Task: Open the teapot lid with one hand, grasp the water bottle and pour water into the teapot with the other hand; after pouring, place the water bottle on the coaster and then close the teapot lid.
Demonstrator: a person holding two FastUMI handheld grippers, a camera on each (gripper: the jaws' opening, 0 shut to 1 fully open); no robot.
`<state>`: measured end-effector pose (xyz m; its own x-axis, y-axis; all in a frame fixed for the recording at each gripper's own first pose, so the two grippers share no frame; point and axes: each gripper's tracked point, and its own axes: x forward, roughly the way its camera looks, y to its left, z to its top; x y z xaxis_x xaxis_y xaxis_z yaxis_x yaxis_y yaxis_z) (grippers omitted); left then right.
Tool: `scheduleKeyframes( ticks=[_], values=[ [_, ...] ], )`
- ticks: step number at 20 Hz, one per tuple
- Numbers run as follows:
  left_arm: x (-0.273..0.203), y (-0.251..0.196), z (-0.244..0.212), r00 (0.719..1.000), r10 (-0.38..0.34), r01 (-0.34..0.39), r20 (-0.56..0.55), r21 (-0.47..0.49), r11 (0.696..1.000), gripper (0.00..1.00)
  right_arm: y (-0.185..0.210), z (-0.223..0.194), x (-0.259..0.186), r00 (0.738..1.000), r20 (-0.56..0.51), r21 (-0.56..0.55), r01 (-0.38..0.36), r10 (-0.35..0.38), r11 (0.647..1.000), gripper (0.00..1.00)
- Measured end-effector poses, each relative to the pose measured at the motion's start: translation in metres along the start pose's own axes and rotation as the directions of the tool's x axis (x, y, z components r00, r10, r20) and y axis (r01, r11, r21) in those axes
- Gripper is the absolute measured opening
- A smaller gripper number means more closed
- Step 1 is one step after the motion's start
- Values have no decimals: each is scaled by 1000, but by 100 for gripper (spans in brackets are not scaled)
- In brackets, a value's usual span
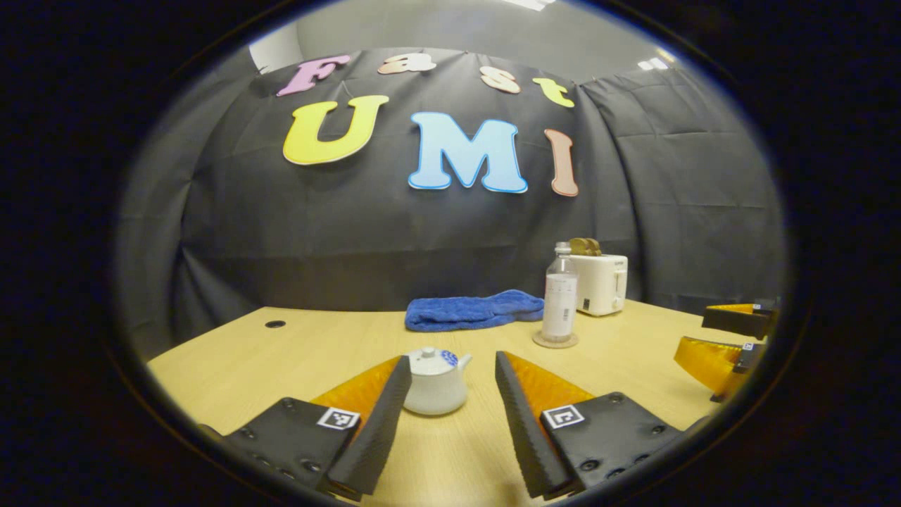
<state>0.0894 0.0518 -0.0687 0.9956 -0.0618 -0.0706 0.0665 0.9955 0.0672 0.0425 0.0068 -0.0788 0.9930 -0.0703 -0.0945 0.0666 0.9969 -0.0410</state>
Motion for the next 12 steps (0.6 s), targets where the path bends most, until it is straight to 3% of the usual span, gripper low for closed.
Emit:
scheduleKeyframes(
  ticks=[2,4,6,12],
  values=[
    [-12,-9,-5,1000,-1,1,-6,-7,1000,90,3,-2,-1,1000,-2,-2,-10,10,1000,98],
    [-24,-15,-8,1000,1,-1,-7,-24,1000,90,5,-3,-1,1000,4,0,-22,22,1000,98],
    [-29,-20,-7,1000,8,-7,9,-25,1000,98,3,-3,-1,1000,10,2,-23,23,1000,98],
    [-40,-29,-6,999,36,-36,25,-4,999,98,0,-4,4,999,7,56,-40,40,998,98]
  ],
)
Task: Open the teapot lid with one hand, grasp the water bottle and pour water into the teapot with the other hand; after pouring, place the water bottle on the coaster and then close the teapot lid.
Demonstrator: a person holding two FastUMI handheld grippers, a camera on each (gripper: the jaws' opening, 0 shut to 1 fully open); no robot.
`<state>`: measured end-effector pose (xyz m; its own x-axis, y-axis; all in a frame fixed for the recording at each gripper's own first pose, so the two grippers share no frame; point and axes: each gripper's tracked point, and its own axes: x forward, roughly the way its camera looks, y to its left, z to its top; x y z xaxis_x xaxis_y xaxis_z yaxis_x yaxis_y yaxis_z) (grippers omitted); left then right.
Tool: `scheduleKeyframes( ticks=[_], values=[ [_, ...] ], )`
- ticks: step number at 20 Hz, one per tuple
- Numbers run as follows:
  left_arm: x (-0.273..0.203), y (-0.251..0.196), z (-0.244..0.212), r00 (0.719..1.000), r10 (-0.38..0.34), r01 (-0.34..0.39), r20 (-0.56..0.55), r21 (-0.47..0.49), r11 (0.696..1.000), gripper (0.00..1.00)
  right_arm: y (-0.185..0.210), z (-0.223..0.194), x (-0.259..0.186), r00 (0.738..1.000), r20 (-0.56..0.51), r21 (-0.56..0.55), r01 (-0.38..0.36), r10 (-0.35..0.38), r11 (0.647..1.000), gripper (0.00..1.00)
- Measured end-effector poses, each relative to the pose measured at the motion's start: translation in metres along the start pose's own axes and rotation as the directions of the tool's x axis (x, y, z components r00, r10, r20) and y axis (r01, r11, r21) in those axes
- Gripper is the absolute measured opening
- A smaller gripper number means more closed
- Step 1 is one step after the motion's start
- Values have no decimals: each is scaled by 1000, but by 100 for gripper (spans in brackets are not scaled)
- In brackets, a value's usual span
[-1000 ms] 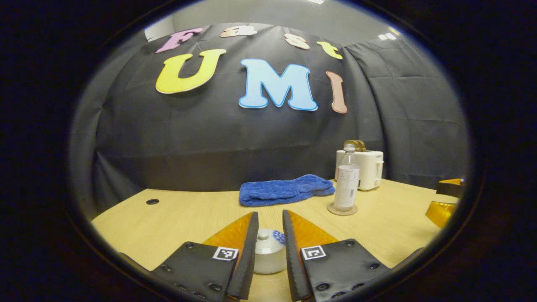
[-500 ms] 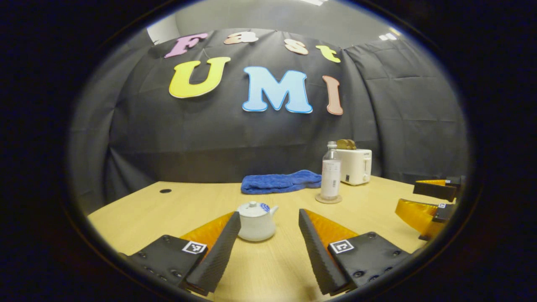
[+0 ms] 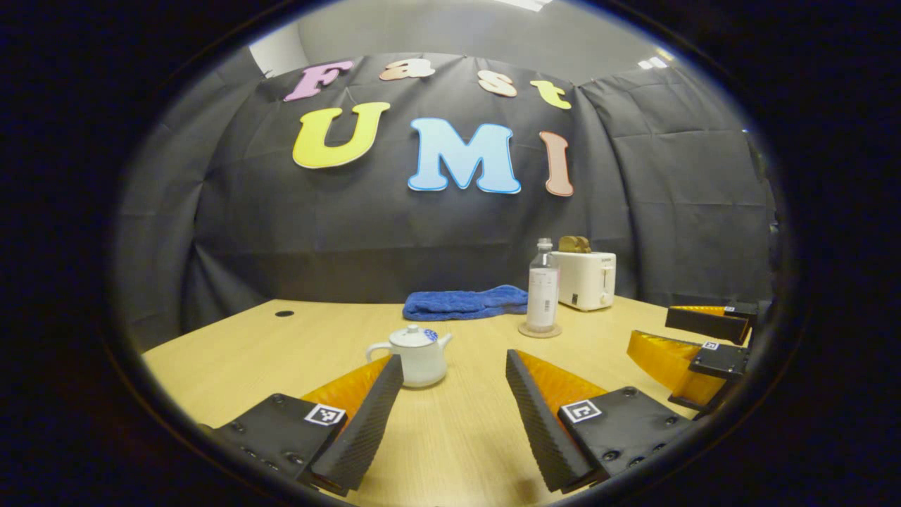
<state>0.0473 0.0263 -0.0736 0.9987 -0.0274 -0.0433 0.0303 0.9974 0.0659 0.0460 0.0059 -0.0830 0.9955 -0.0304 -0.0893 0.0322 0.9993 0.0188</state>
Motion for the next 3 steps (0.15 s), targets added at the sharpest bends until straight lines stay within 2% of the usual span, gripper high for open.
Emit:
scheduleKeyframes(
  ticks=[3],
  values=[
    [-4,1,5,999,18,-19,36,16,1000,98,-2,-2,3,1000,1,47,-4,4,999,98]
  ],
)
